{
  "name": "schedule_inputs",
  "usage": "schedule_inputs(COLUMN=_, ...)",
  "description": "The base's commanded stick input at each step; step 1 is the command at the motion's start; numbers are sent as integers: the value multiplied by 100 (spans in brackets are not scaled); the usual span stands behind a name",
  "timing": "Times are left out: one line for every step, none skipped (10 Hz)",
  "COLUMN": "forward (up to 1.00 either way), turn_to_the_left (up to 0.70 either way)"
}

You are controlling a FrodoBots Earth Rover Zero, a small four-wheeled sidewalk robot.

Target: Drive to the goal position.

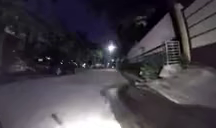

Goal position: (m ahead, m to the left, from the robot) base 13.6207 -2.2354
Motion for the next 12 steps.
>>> schedule_inputs(forward=50, turn_to_the_left=0)
schedule_inputs(forward=50, turn_to_the_left=0)
schedule_inputs(forward=50, turn_to_the_left=0)
schedule_inputs(forward=50, turn_to_the_left=0)
schedule_inputs(forward=50, turn_to_the_left=0)
schedule_inputs(forward=50, turn_to_the_left=0)
schedule_inputs(forward=50, turn_to_the_left=0)
schedule_inputs(forward=50, turn_to_the_left=0)
schedule_inputs(forward=50, turn_to_the_left=-42)
schedule_inputs(forward=50, turn_to_the_left=-50)
schedule_inputs(forward=50, turn_to_the_left=-50)
schedule_inputs(forward=50, turn_to_the_left=-50)
